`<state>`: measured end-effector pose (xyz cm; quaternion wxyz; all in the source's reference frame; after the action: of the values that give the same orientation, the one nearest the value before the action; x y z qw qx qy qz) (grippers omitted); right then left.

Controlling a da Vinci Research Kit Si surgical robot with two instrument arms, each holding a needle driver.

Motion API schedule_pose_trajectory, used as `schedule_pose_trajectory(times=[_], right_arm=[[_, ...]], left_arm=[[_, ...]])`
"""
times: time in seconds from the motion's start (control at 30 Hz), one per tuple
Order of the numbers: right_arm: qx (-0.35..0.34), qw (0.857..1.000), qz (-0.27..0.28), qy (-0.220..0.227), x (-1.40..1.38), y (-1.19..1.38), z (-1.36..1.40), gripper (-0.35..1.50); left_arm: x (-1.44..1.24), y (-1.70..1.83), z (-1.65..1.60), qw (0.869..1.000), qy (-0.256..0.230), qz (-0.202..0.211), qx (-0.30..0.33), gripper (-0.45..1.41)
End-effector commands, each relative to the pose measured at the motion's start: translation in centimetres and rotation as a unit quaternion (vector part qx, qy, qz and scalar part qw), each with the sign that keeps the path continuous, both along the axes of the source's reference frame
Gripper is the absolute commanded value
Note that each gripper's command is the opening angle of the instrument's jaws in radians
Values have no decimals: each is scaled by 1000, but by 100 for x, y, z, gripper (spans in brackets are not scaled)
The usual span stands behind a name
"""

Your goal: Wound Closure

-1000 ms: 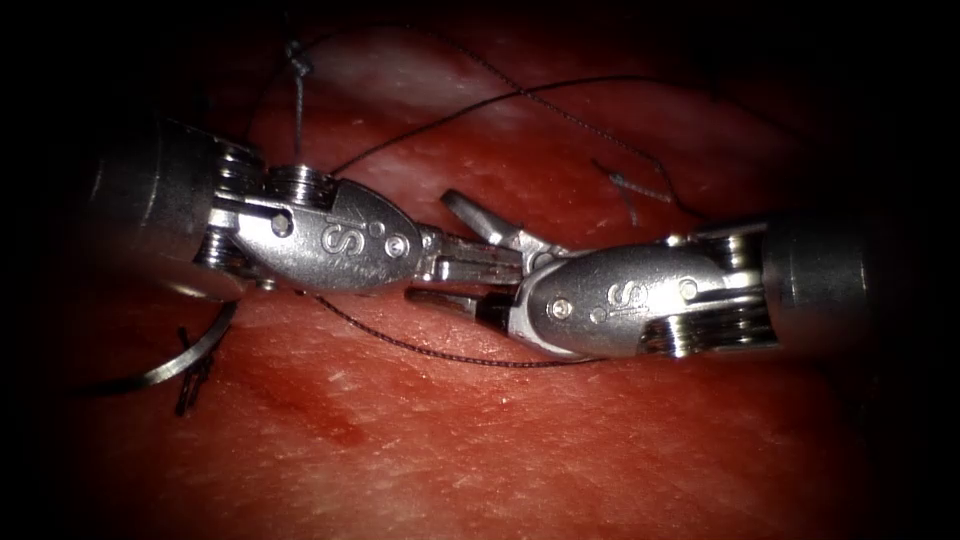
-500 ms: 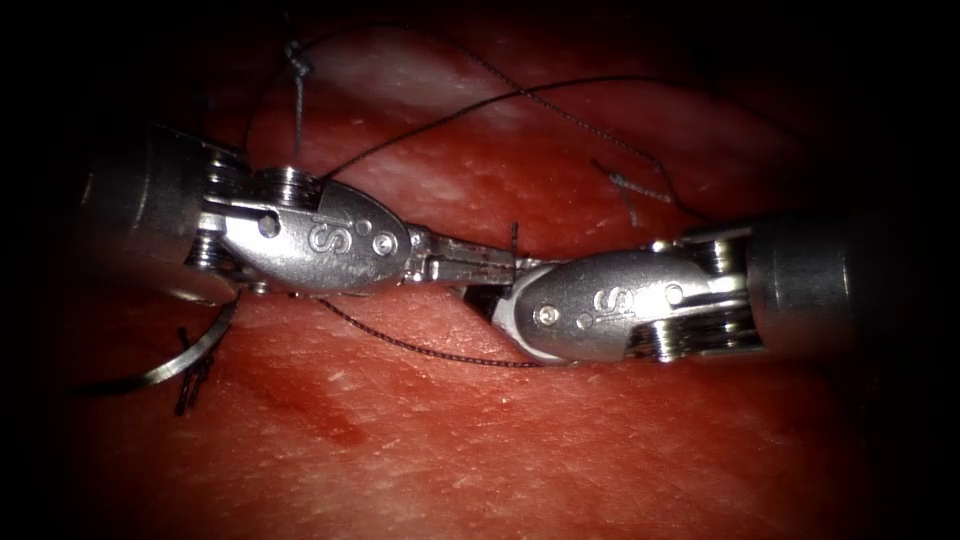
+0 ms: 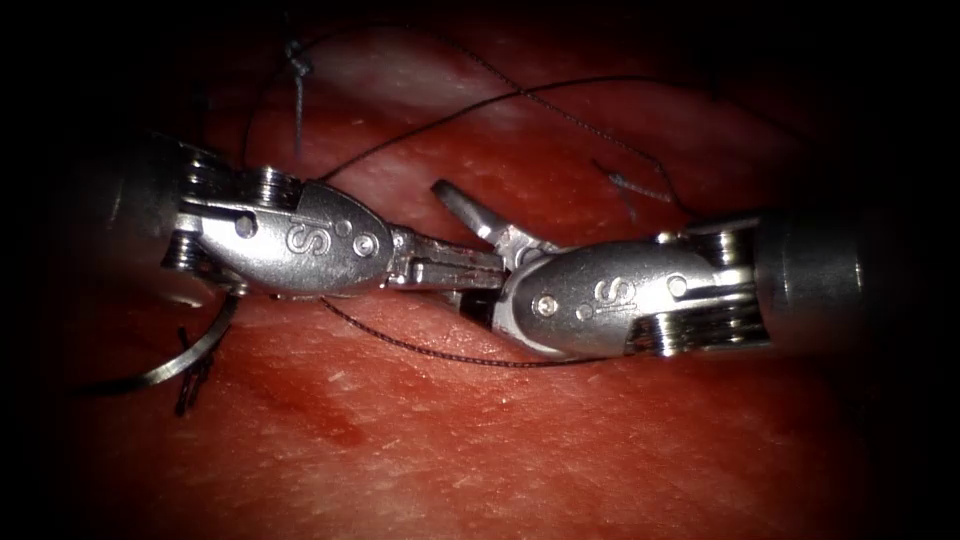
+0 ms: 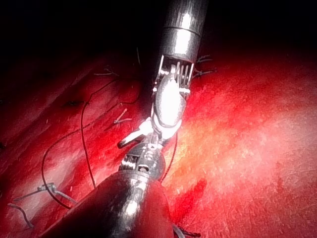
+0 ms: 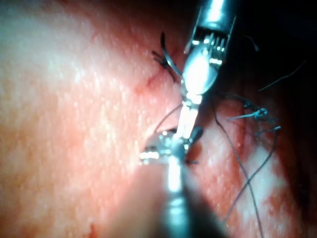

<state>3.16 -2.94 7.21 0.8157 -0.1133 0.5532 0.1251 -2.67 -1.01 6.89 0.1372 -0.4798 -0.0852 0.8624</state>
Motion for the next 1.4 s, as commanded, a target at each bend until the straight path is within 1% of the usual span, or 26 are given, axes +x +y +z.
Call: schedule_pose_trajectory(times=[0.03, 0.33, 0.5, 0.6, 0.7, 0.93, 1.0, 1.03, 1.07, 1.1, 1.13, 1.17, 1.2, 1.23, 1.27, 1.33, 1.37, 1.4], right_arm=[[-2, 1000, 9, 0, 6, 1, 9, 148], [1, 1000, 8, 2, 3, -9, 9, 148], [2, 1000, 7, 1, 6, -9, 8, 148], [3, 1000, 8, 1, 11, -7, 8, 148], [-17, 1000, 3, -9, 21, -3, 10, 148], [-38, 999, -8, -25, 35, -2, 15, 147], [-42, 999, -9, -26, 37, -4, 17, 141], [-48, 998, -11, -28, 38, -5, 18, 133], [-59, 998, -17, -31, 37, -8, 19, 111], [-60, 998, -17, -32, 36, -11, 19, 47], [-59, 997, -19, -35, 35, -13, 20, -1], [-56, 997, -23, -39, 34, -12, 19, -35], [-56, 997, -24, -48, 34, -11, 20, -35], [-59, 996, -22, -66, 34, -12, 21, -35], [-62, 993, -10, -100, 34, -14, 20, -35], [-66, 991, -16, -112, 35, -14, 18, -35], [-62, 992, -21, -107, 35, -13, 17, -20], [-59, 993, -28, -98, 34, -11, 15, 31]], left_arm=[[-5, -1, 5, 1000, -2, -2, 2, -45], [13, -8, 9, 1000, -8, -4, 13, -45], [13, -6, 9, 1000, -7, -5, 12, -45], [10, -6, 10, 1000, -6, -6, 12, -45], [6, -6, 9, 1000, -6, -7, 12, -45], [8, -8, 8, 1000, -6, -6, 12, -45], [9, -10, 7, 1000, -7, -6, 12, -45], [9, -10, 7, 1000, -7, -5, 12, -45], [9, -11, 6, 1000, -7, -5, 12, -45], [9, -12, 6, 1000, -7, -5, 12, -45], [9, -13, 5, 1000, -7, -5, 12, -45], [9, -14, 5, 1000, -7, -5, 12, -45], [9, -15, 4, 1000, -7, -5, 12, -45], [10, -16, 4, 1000, -7, -4, 12, -45], [10, -17, 3, 1000, -8, -4, 12, -45], [10, -18, 2, 1000, -8, -4, 12, -45], [10, -18, 2, 1000, -8, -4, 12, -45], [11, -18, 2, 1000, -8, -4, 13, -45]])
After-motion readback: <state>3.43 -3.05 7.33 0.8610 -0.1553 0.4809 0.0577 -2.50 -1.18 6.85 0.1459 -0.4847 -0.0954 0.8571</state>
